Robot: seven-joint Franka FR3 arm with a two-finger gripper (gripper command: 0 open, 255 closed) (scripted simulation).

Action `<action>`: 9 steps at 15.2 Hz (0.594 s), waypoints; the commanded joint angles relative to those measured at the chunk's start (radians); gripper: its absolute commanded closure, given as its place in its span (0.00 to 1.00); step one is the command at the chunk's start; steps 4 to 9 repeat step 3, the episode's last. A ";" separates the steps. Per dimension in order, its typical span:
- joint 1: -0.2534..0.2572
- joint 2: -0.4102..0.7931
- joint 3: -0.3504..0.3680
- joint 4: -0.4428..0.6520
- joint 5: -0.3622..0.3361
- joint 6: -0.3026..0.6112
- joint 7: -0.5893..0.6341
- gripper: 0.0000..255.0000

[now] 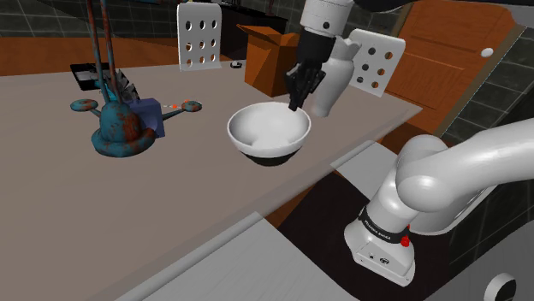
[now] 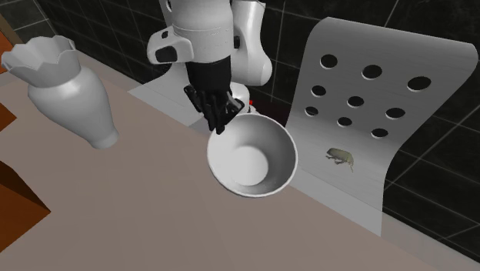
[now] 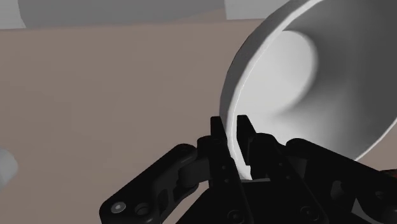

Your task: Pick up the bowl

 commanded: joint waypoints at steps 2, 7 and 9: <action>-0.002 0.003 -0.005 0.033 -0.004 -0.030 0.000 1.00; -0.002 0.003 -0.005 0.033 -0.004 -0.030 0.000 1.00; -0.002 0.003 -0.005 0.033 -0.004 -0.030 0.000 1.00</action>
